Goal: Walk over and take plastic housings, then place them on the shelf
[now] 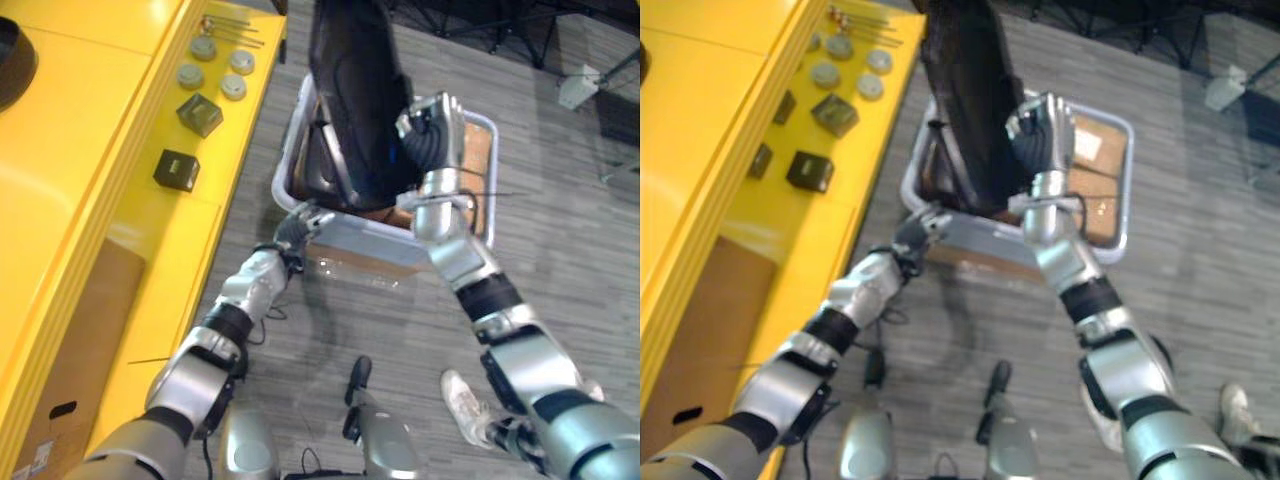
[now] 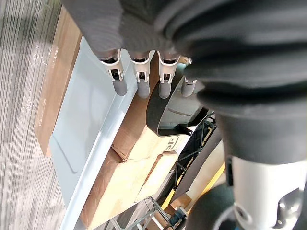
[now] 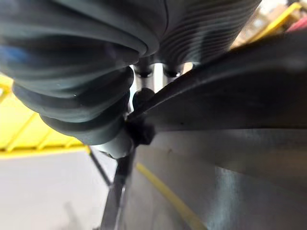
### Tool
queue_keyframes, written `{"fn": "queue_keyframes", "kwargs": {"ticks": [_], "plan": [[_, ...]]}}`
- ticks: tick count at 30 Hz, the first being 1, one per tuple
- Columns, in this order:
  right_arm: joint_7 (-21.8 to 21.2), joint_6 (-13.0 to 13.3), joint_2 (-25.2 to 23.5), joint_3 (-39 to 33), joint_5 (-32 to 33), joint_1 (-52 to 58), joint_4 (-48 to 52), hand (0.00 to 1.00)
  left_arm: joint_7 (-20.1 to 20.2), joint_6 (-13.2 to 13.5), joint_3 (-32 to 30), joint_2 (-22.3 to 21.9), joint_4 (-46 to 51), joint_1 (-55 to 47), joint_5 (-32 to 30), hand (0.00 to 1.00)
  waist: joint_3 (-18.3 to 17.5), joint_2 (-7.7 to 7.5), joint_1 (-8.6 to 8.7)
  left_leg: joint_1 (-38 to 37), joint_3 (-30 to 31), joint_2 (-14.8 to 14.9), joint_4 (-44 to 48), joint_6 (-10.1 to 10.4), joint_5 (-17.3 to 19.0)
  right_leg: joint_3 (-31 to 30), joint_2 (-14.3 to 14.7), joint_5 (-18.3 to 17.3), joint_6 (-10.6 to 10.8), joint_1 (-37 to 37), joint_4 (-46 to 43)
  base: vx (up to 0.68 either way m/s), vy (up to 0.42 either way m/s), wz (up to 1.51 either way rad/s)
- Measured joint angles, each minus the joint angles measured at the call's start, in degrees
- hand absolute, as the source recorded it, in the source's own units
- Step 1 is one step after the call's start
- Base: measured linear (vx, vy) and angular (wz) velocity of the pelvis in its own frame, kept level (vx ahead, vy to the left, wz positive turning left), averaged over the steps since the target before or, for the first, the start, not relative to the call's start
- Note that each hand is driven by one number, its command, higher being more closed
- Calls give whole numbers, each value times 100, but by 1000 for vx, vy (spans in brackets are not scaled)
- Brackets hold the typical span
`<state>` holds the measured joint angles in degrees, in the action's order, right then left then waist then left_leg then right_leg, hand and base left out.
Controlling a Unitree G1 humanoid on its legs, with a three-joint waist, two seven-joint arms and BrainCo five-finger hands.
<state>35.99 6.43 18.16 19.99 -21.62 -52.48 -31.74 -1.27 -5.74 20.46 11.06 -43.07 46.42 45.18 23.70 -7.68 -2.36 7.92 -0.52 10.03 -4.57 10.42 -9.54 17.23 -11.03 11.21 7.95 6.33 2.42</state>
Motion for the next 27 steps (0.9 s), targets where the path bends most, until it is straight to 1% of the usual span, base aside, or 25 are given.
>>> {"fn": "queue_keyframes", "kwargs": {"ticks": [5, 6, 8, 9, 10, 11, 12, 13, 15, 16, 20, 22, 24, 26, 27], "plan": [[-1, 6, -125, 225, -212, 36, -52, 100, -34, 127, 98, -43, -102, 30, -24, 0, 0, 0, -2, -2, 10, 0, 0, 0, 0, 6, -3, -20, 1, 0, -26, 0, 0, 0], [-1, 6, -153, 266, -227, 45, -70, 100, -35, 196, 101, -43, -102, 31, -23, 0, 0, 0, -1, -2, 12, 0, 0, 0, 0, 7, -3, -22, 1, 0, -29, 0, 0, 0], [-1, 6, -178, 328, -242, 48, -143, 100, -50, 250, 110, -46, -103, 48, -13, 0, 0, 0, -2, -3, 16, 0, 0, 0, 0, 9, -4, -29, 2, 0, -38, 0, 0, 0], [-1, 6, -214, 334, -289, 48, -226, 100, -99, 327, 117, -55, -106, 57, 11, 0, 0, 0, -2, -6, 19, 0, 0, 0, 0, 10, -5, -40, -6, 0, -54, 0, 0, 0], [0, 3, -234, 374, -312, 54, -306, 100, -166, 455, 120, -67, -106, 59, 172, 0, 0, 0, -3, -14, 21, 0, 0, 0, 0, 10, -7, -53, -3, 0, -72, 0, 0, 0], [0, 3, -234, 408, -341, 67, -321, 100, -209, 495, 119, -71, -106, 67, 232, 0, 0, 0, -3, -16, 23, 1, 0, 0, 0, 11, -8, -58, -3, 0, -80, 0, 0, 0], [0, 4, -240, 448, -365, 102, -324, 100, -247, 608, 120, -73, -106, 80, 427, 0, 0, 0, -5, -16, 24, 2, 0, 0, 0, 13, -8, -62, -3, 0, -83, 0, 0, 0], [0, 5, -251, 454, -390, 143, -324, 100, -246, 697, 119, -74, -106, 91, 621, 0, 0, 0, -9, -16, 24, 2, 0, 0, 0, 14, -8, -63, -3, 0, -83, 0, 0, 0], [0, 5, -252, 454, -394, 183, -330, 100, -242, 767, 117, -72, -106, 99, 733, 0, 0, 0, -15, -16, 26, 2, 0, 0, 0, 15, -8, -63, -3, -1, -83, 0, 0, 0], [0, 5, -252, 456, -394, 197, -361, 100, -234, 905, 112, -73, -106, 100, 904, 0, 0, -1, -16, -16, 26, 2, 0, 0, 0, 16, -8, -63, -3, -1, -83, 0, 0, 0], [0, 7, -253, 462, -394, 202, -443, 100, -211, 1088, 105, -80, -106, 147, 1138, 0, 0, -1, -21, -16, 27, 2, 0, 0, 0, 17, -7, -63, -3, -1, -83, 0, 0, 0], [23, 24, -253, 488, -393, 210, -482, 100, -191, 1109, 88, -76, -106, 202, 1360, 0, 0, -1, -25, -16, 28, 2, 0, 0, 0, 18, -8, -63, -4, -2, -83, 0, 0, 0], [31, 103, -253, 490, -396, 215, -484, 100, -177, 1108, 82, -78, -105, 205, 1505, 0, 0, -1, -26, -16, 28, 2, 0, 0, 0, 19, -7, -64, -4, -2, -83, 0, 0, 0], [31, 227, -253, 502, -400, 230, -495, 100, -80, 1025, 65, -78, -105, 207, 1504, 0, 0, -1, -27, -14, 31, 2, 0, 0, 0, 24, -8, -64, -5, -3, -83, 0, 0, 0], [32, 239, -253, 508, -402, 232, -495, 100, -65, 986, 64, -79, -105, 209, 1501, 0, 0, -1, -29, -13, 33, 2, 0, 0, 0, 26, -7, -65, -6, -3, -83, 0, 0, 0]]}}
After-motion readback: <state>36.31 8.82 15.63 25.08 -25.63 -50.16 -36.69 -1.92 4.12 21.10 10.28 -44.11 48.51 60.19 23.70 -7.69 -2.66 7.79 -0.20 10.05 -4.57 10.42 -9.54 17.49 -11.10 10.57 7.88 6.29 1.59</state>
